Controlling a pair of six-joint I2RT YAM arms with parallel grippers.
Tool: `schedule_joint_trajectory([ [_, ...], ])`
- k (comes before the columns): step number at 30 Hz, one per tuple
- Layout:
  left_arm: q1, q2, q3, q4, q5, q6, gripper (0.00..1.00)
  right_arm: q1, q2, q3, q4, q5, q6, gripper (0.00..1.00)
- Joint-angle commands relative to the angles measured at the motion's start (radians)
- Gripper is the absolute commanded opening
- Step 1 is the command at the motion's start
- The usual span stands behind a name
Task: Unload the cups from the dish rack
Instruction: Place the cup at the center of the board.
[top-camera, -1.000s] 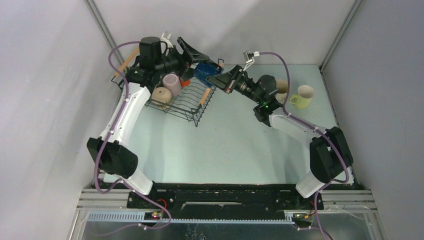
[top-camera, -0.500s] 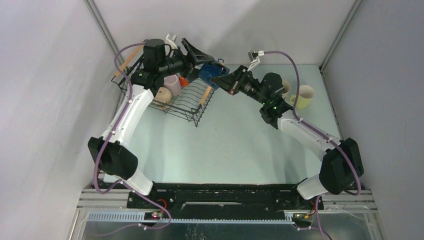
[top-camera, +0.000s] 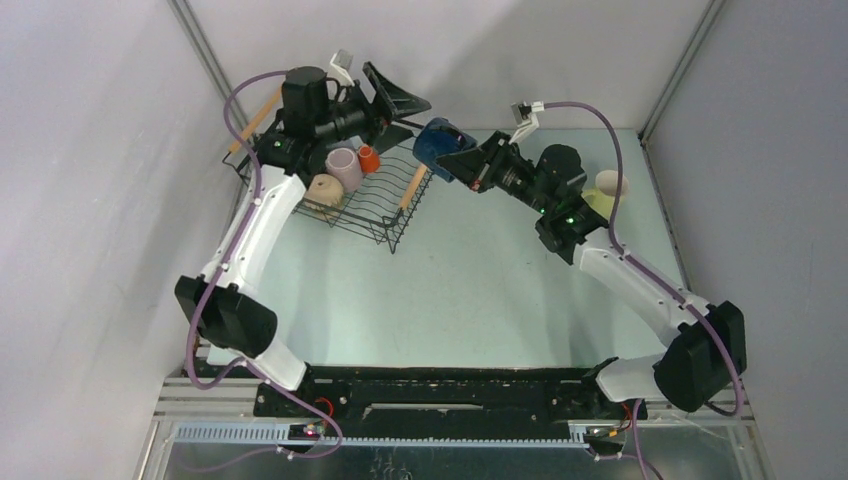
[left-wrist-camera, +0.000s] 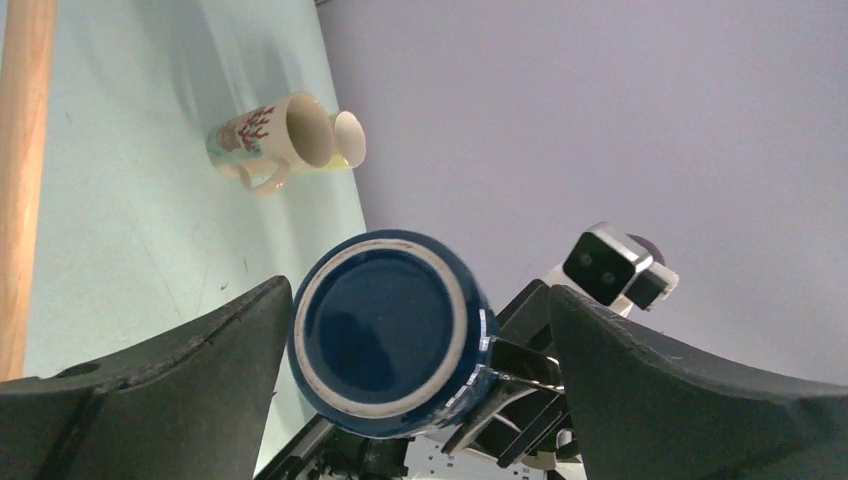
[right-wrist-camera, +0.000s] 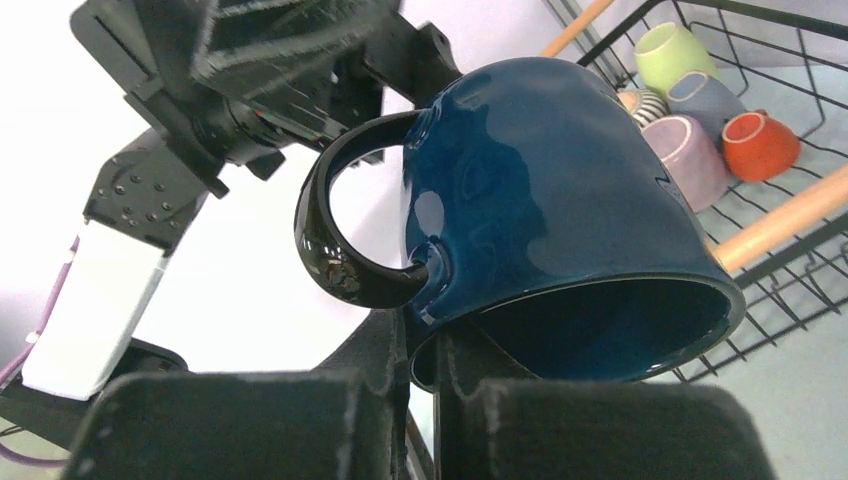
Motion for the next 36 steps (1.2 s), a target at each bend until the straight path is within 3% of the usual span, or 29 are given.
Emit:
schedule_joint_trajectory([
  [1,0.007,0.014,0.108,-0.006,0.004,0.044,1.00,-0.021,-0.102,0.020,-0.036,0.035,-0.069,0.00],
  [8,0.022,0.022,0.233,-0.197,-0.067,0.212,1.00,-0.100,-0.174,0.020,-0.298,0.045,-0.116,0.00],
  [14,0.014,-0.073,0.143,-0.273,-0.146,0.348,1.00,-0.167,-0.149,0.050,-0.550,0.081,-0.180,0.00],
  [22,-0.068,-0.258,-0.039,-0.344,-0.266,0.501,1.00,-0.159,0.093,0.272,-0.866,0.222,-0.281,0.00],
  [36,-0.099,-0.450,-0.225,-0.401,-0.330,0.584,1.00,-0.142,0.587,0.760,-1.169,0.387,-0.401,0.00],
])
